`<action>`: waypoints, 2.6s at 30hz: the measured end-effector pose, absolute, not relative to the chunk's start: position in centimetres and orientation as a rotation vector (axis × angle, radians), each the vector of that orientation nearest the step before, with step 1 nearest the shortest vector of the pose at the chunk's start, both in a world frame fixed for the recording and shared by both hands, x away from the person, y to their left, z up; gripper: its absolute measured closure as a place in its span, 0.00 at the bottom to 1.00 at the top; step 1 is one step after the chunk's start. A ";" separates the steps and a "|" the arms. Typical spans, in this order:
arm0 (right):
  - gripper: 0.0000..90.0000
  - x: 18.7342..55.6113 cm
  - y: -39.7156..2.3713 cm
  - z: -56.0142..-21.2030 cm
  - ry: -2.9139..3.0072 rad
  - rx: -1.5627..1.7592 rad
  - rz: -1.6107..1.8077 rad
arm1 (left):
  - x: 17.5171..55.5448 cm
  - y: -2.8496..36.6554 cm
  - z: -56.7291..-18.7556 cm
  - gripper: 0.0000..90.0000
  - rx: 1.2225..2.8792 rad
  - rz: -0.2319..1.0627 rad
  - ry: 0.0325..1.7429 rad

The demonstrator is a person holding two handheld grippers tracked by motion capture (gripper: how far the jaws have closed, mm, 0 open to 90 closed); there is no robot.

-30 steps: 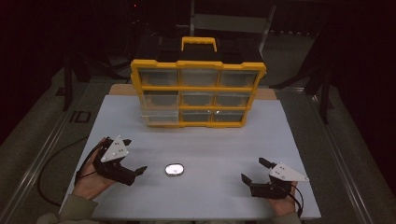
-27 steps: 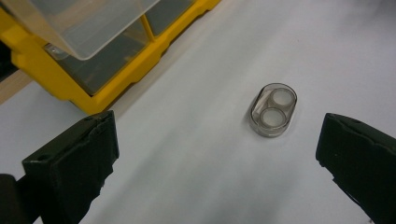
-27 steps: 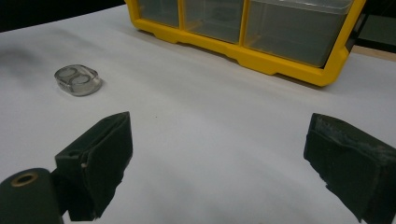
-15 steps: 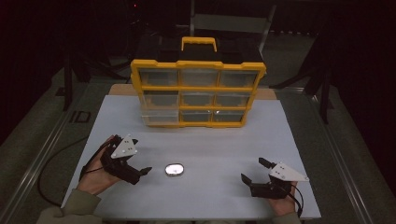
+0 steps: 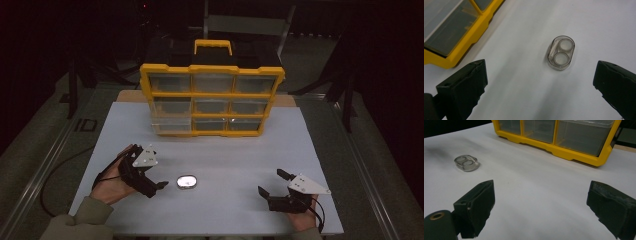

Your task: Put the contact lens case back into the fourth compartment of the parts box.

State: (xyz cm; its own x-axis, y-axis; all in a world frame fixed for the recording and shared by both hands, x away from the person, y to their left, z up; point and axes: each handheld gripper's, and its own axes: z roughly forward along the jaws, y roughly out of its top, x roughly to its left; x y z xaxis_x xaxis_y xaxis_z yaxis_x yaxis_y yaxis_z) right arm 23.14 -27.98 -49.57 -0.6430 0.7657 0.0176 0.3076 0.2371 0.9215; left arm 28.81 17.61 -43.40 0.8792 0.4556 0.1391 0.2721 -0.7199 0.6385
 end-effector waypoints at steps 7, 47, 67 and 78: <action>0.08 23.2 -27.9 -49.6 2.076 0.979 1.392 | 29.2 16.9 -43.6 0.00 2.443 0.357 0.496; 0.08 23.2 -28.0 -49.6 2.079 0.984 1.396 | 31.5 13.1 -45.3 0.02 2.623 0.199 0.396; 0.08 23.2 -28.0 -49.7 2.082 0.984 1.394 | 32.5 11.5 -46.3 0.04 2.651 0.129 0.377; 0.08 23.2 -28.0 -49.7 2.085 0.984 1.394 | 32.8 11.0 -46.9 0.07 2.661 0.091 0.378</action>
